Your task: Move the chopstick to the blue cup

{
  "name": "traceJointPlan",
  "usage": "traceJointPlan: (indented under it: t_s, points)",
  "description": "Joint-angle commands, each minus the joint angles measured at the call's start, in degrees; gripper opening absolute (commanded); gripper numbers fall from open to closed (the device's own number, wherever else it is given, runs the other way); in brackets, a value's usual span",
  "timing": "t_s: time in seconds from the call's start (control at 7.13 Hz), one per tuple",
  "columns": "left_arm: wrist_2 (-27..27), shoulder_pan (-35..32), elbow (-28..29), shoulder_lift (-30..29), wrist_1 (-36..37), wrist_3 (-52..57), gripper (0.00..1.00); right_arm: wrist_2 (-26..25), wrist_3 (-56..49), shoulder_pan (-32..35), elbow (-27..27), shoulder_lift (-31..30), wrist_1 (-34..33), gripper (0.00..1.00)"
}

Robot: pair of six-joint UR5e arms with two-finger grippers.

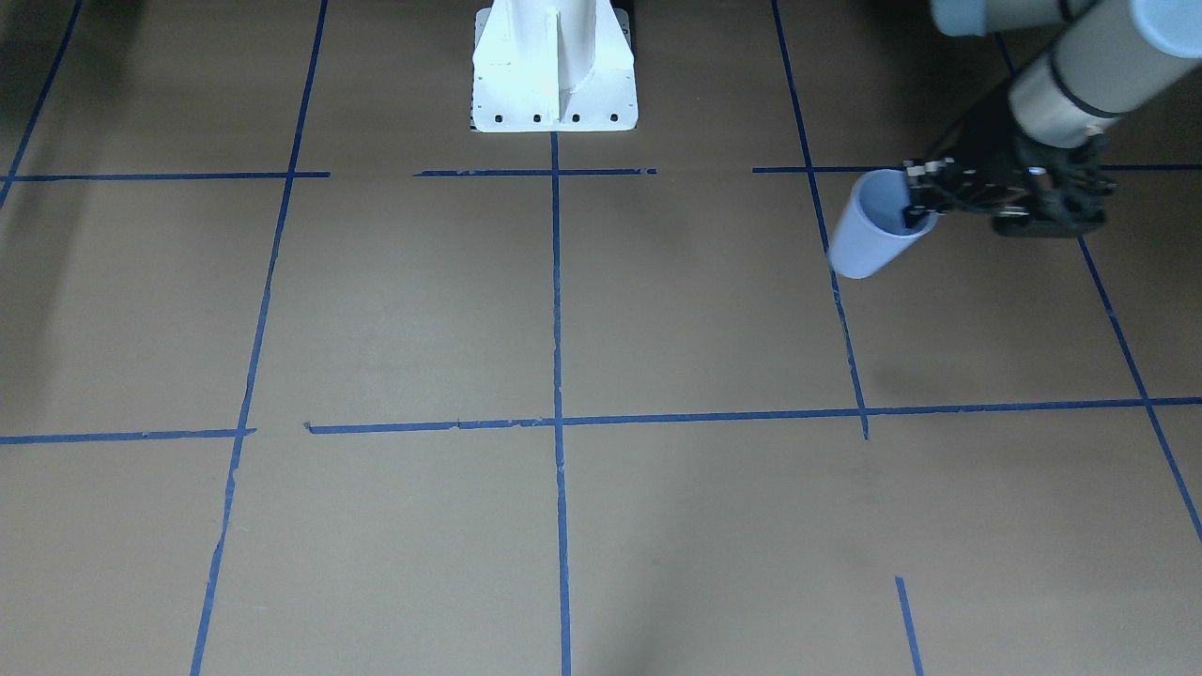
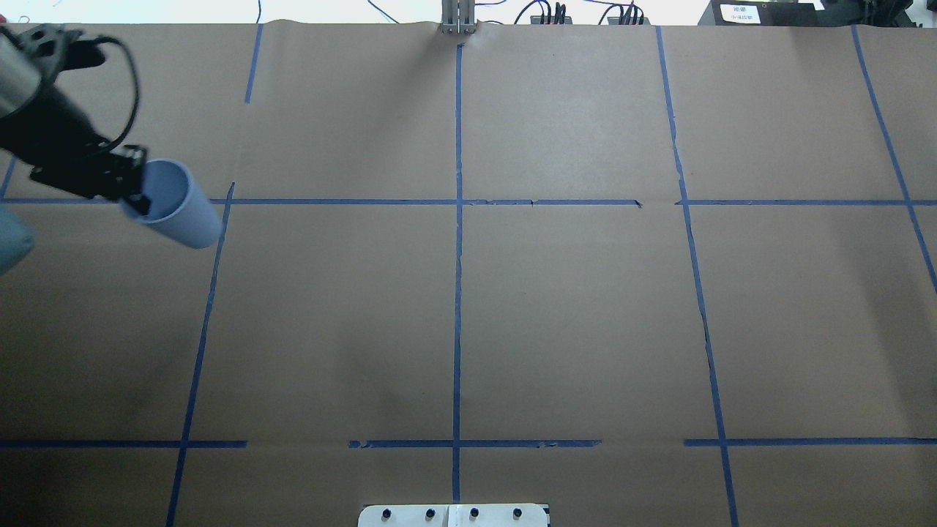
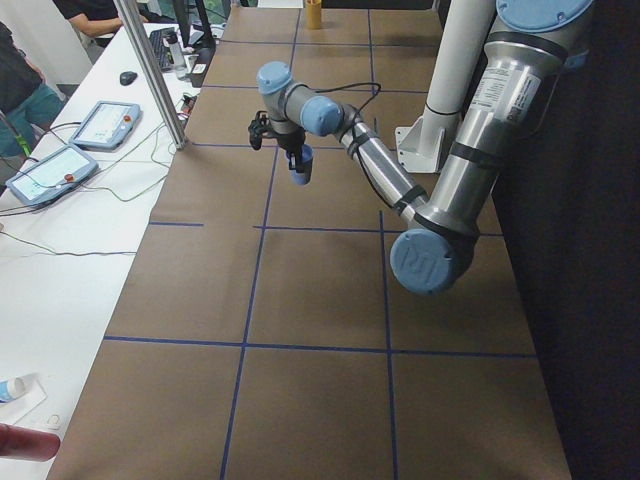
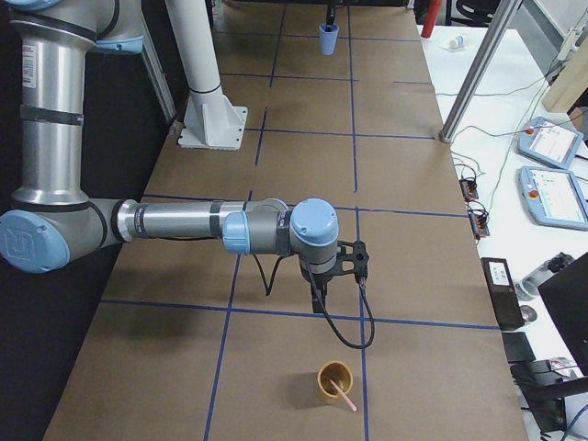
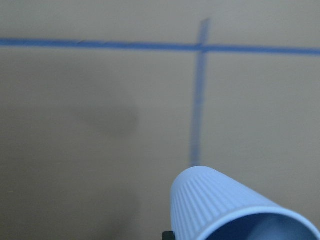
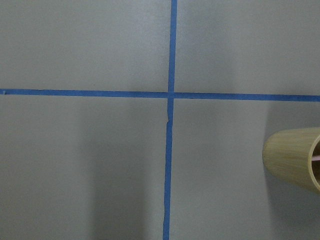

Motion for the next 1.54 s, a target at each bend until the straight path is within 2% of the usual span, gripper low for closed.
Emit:
traceJointPlan:
  t_s: [0.0, 0.28, 0.42, 0.56, 0.7, 0.98, 1.12, 1.26, 1.4]
  points:
    - [9.4, 11.6, 5.6, -12.6, -2.0, -15.5, 0.0, 0.1, 0.1, 0.1, 0.2, -0.2, 0.0, 1.0]
    - [13.3, 17.6, 16.3, -17.0, -15.3, -24.0, 0.0, 0.1, 0.0, 0.1, 0.0, 0.0, 0.0, 1.0]
    - [17.1, 21.0, 20.3, -18.7, -16.5, -24.6, 0.0, 0.2, 0.1, 0.0, 0.2, 0.1, 0.0, 1.0]
    - [18.7, 22.5, 24.4, -20.1, -20.3, -24.9, 0.0, 0.2, 0.1, 0.1, -0.2, 0.1, 0.0, 1.0]
    - [18.7, 23.2, 27.4, -20.6, -24.7, -26.9, 0.0, 0.2, 0.1, 0.1, -0.1, 0.2, 0.0, 1.0]
    - [18.8, 24.5, 29.5, -22.4, -25.8, -27.1, 0.0, 0.3, 0.2, 0.0, 0.0, 0.3, 0.0, 1.0]
    - [18.7, 24.6, 29.6, -22.4, -25.9, -27.0, 0.03, 0.3, 0.2, 0.1, 0.0, 0.3, 0.0, 1.0]
    - [18.7, 24.7, 29.8, -22.3, -25.9, -26.8, 0.19, 0.3, 0.2, 0.1, 0.0, 0.3, 0.0, 1.0]
    - [18.8, 24.7, 29.8, -22.2, -25.9, -26.6, 0.93, 0.3, 0.2, 0.1, 0.1, 0.3, 0.0, 1.0]
